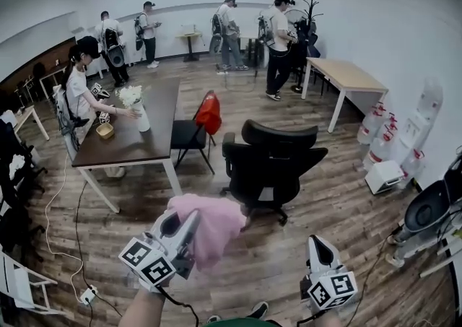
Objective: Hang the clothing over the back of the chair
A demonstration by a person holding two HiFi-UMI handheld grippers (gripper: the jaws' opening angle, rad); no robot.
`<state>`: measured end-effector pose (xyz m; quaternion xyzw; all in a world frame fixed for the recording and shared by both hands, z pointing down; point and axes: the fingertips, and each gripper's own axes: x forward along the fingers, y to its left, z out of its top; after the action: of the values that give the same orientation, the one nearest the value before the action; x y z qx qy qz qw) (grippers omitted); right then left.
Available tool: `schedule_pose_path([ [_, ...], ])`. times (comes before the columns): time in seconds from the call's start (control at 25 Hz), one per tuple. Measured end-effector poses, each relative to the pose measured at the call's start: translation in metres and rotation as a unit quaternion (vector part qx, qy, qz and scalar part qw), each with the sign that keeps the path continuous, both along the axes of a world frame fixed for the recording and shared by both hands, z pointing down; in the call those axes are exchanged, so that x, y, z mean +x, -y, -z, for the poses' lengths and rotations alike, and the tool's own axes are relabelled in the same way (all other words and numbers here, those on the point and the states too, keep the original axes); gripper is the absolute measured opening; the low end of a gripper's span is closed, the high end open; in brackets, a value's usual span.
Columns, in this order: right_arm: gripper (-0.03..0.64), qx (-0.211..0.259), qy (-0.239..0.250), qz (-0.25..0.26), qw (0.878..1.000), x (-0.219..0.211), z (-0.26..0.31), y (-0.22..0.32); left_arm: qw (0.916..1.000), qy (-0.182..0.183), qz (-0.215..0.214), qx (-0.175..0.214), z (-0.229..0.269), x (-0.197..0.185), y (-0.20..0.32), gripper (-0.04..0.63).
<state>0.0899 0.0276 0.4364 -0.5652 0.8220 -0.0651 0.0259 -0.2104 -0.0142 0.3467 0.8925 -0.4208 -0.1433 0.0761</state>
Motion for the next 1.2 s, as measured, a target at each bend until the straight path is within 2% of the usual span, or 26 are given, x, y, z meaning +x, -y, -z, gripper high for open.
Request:
schedule_pose_path([
  [0.24, 0.002, 0.016, 0.011, 0.0, 1.0, 0.055, 0.007, 0.044, 0.9996, 0.008, 0.011, 0.024, 0.023, 0.049, 0.045, 0.087],
  [0.6, 0.003, 0.003, 0.028, -0.008, 1.0, 0.114, -0.004, 0.086, 0.9978, 0.021, 0.019, 0.06, 0.06, 0.102, 0.1, 0.089],
  [0.96, 0.002, -0.003, 0.026, -0.046, 0.999, 0.122, -0.004, 0.142, 0.994, 0.013, -0.024, 0.106, 0.108, 0.119, 0.184, 0.091],
  [1.2, 0.002, 0.007, 0.018, -0.081, 0.997, 0.113, 0.007, 0.176, 0.9844, 0.0, -0.066, 0.163, 0.162, 0.126, 0.239, 0.091],
])
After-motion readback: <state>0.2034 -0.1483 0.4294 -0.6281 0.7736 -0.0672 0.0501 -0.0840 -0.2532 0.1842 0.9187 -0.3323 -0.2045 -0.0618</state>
